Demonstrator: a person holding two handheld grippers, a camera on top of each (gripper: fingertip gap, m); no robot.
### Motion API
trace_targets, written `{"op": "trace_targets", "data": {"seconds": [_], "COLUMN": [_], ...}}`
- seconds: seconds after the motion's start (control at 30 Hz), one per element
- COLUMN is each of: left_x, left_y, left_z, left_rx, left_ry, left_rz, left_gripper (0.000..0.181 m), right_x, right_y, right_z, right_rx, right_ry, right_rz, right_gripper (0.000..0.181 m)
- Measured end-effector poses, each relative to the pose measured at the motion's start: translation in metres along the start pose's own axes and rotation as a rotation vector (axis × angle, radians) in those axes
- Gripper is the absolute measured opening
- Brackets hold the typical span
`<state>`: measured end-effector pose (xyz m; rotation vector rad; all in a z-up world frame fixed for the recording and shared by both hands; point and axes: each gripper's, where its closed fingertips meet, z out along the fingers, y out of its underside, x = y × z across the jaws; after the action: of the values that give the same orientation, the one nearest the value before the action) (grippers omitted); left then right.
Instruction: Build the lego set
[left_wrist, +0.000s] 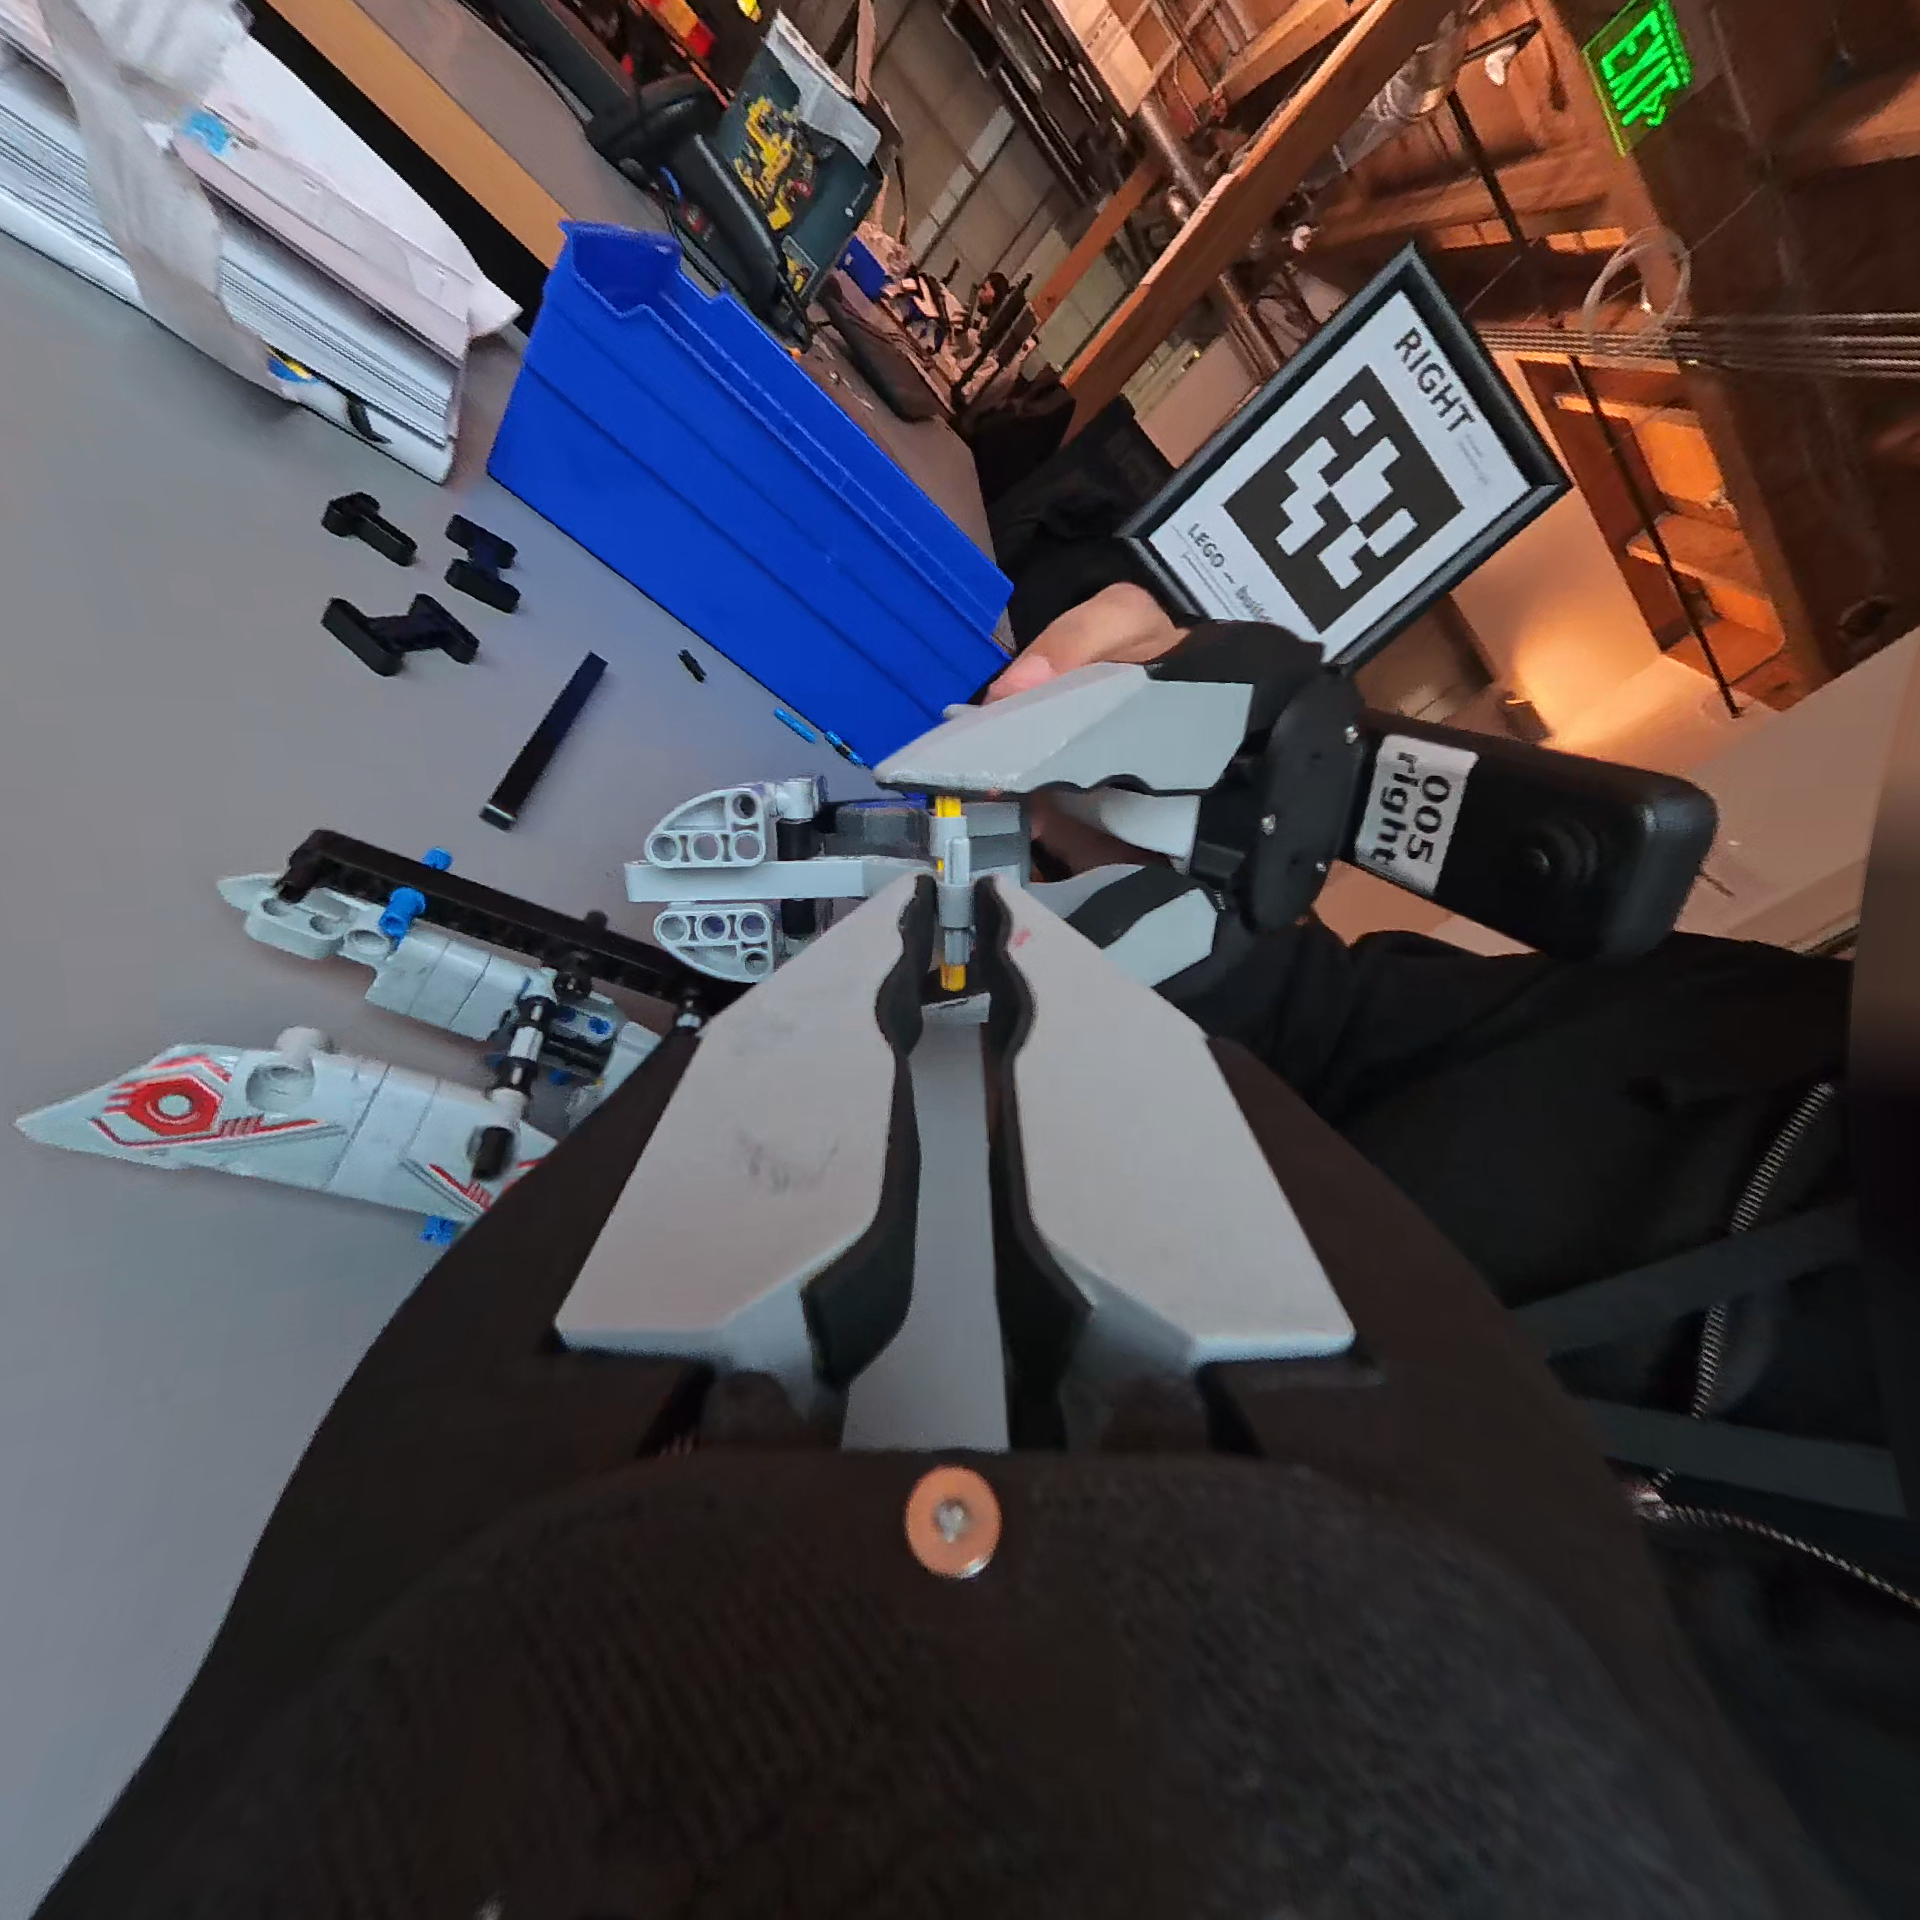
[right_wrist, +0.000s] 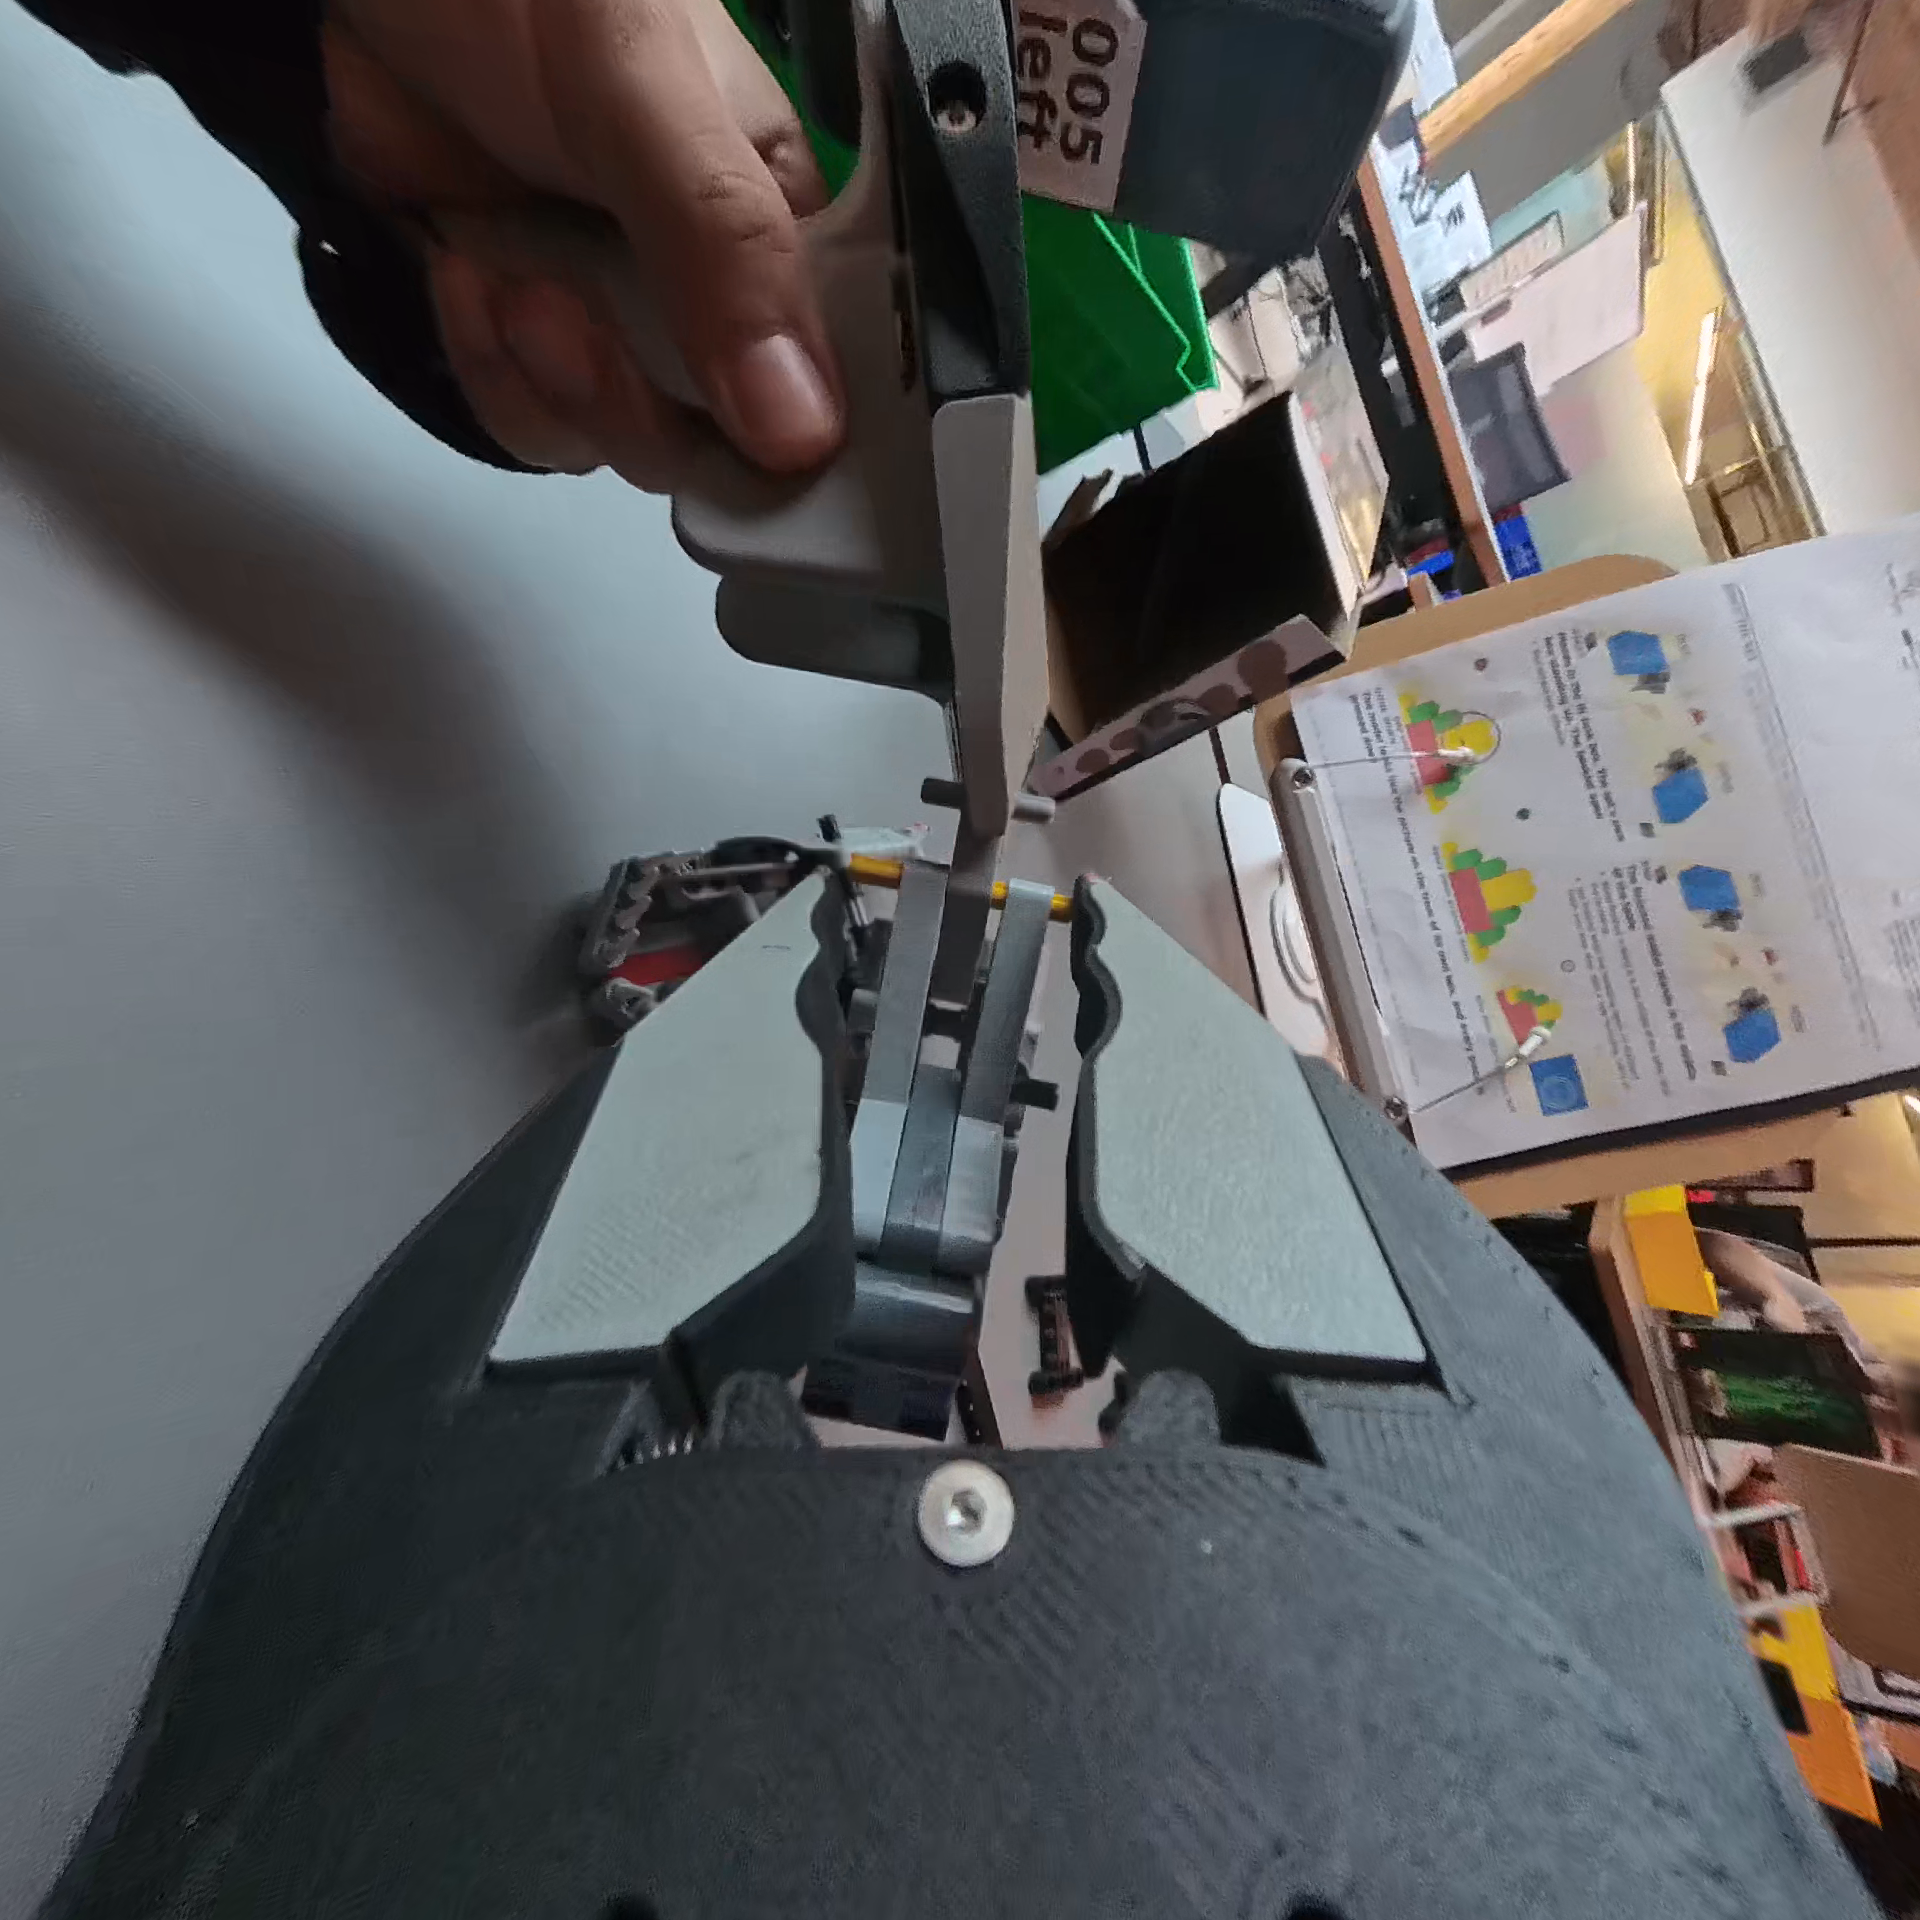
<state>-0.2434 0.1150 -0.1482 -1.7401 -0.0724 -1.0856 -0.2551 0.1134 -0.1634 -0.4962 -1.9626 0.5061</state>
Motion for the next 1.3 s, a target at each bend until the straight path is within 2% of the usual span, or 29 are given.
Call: {"op": "trace_targets", "data": {"seconds": [0.13,0.3,0.4,0.7,0.77,0.83,0.9,1.0,1.1,1.23,1.3], "left_x": [-0.005,-0.009,-0.008,-0.018,-0.021,-0.02,-0.017,-0.016,-0.015,-0.01,-0.01], "left_y": [-0.004,-0.002,0.0,0.005,0.006,0.005,0.006,0.006,0.002,0.001,0.001], "left_z": [0.002,0.006,0.01,0.012,0.012,0.01,0.011,0.011,0.009,0.012,0.013], "left_rx": [0.027,0.017,0.017,-0.007,-0.003,-0.017,-0.028,-0.032,-0.021,-0.033,-0.032], "left_ry": [-0.03,-0.021,0.003,-0.048,-0.045,-0.028,-0.021,-0.022,-0.015,-0.001,0.006], "left_rz": [0.017,0.009,-0.011,0.01,0.003,-0.002,0.002,0.006,0.005,0.016,0.011], "left_gripper": [0.007,0.006,0.006,0.006,0.006,0.006,0.006,0.006,0.006,0.007,0.006], "right_x": [0.0,-0.004,0.003,0.0,-0.005,-0.012,-0.012,-0.003,-0.003,-0.005,-0.003], "right_y": [0.007,0.015,0.017,0.025,0.028,0.026,0.018,0.003,0.008,0.015,0.015], "right_z": [0.0,0.001,-0.002,0.003,0.005,0.004,-0.002,-0.013,-0.013,-0.007,-0.007], "right_rx": [-0.026,-0.021,-0.028,-0.081,-0.083,-0.054,0.0,0.116,0.089,0.056,0.06], "right_ry": [0.0,-0.002,0.019,0.066,0.033,-0.06,-0.114,-0.072,-0.072,-0.054,-0.019], "right_rz": [0.062,0.017,-0.003,-0.156,-0.114,-0.038,0.046,0.061,0.059,0.062,0.043], "right_gripper": [0.041,0.045,0.03,0.029,0.03,0.044,0.048,0.052,0.04,0.047,0.039]}}
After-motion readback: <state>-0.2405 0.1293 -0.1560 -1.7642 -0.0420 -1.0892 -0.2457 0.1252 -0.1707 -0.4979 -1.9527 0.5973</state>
